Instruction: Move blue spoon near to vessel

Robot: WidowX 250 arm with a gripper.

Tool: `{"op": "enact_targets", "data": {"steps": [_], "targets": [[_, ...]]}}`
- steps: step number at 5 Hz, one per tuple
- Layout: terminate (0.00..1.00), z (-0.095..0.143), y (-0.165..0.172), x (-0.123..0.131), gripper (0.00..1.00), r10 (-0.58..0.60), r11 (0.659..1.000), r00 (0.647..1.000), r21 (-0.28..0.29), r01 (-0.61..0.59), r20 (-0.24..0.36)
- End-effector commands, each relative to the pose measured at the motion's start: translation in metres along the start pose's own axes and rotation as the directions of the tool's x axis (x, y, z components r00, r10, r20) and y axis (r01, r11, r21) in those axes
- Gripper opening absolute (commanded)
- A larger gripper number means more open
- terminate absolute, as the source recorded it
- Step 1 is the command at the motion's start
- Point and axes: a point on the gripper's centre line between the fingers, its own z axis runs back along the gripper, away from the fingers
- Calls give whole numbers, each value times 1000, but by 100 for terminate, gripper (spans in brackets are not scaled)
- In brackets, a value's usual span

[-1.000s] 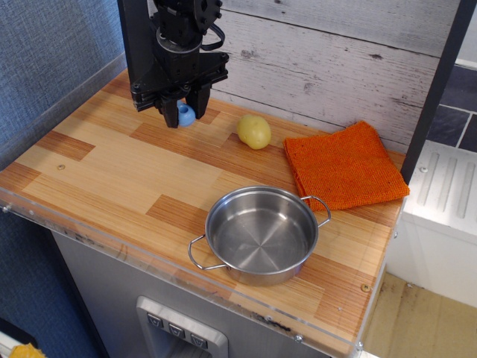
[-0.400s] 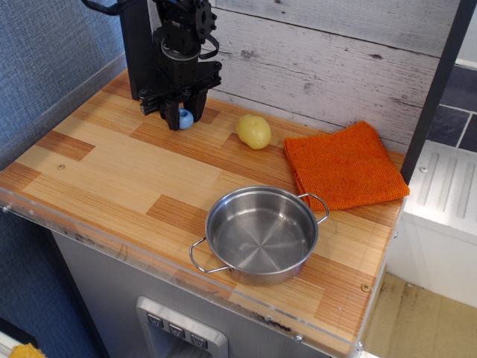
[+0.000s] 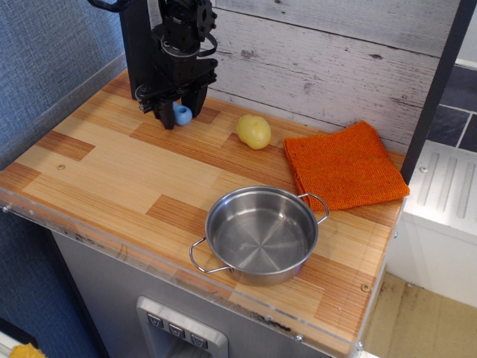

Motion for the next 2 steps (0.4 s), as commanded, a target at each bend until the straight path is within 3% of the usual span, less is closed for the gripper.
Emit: {"op": "enact_targets", "data": {"steps": [1,2], "targets": [[0,24,-2,-2,100,9,999,999,-35,-8,38],[0,30,-1,-5,100,20,999,998,-38,-18,54]]}}
